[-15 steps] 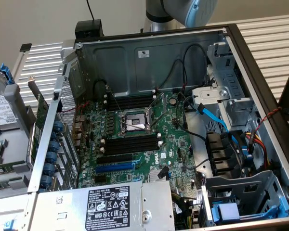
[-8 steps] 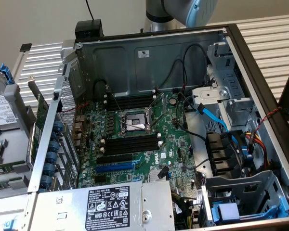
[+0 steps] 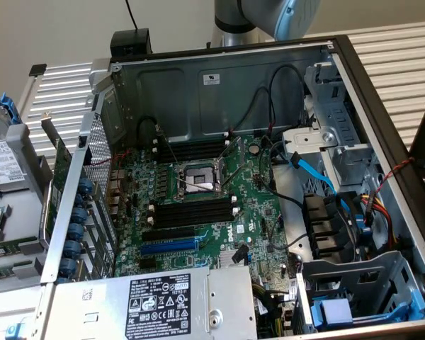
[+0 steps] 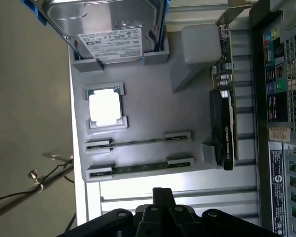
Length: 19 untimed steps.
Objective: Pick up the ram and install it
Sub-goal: 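Pick up the ram and move it above insertion slot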
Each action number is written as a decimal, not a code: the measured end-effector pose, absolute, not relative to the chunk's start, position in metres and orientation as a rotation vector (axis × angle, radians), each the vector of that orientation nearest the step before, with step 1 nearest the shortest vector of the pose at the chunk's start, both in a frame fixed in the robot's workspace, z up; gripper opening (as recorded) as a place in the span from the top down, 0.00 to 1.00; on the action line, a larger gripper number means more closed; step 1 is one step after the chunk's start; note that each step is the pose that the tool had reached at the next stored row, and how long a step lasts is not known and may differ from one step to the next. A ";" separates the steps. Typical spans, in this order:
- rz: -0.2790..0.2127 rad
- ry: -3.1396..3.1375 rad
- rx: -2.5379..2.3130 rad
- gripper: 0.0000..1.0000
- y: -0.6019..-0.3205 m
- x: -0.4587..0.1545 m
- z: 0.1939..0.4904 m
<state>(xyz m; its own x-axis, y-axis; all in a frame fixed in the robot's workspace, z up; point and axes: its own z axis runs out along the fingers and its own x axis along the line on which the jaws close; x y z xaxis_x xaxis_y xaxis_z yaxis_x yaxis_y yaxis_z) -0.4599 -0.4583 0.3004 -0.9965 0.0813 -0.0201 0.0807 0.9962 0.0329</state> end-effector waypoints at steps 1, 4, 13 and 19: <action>0.050 3.117 0.127 0.89 -0.458 -0.459 0.298; 0.050 3.117 0.129 0.89 -0.459 -0.455 0.293; 0.050 3.117 0.137 0.89 -0.459 -0.451 0.277; 0.050 3.116 0.139 0.89 -0.459 -0.450 0.267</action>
<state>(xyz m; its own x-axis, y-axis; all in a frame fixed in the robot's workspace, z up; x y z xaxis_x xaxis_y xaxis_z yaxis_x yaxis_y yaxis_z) -0.4501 -0.4585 0.2668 -0.9958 0.0894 -0.0203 0.0887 0.9955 0.0330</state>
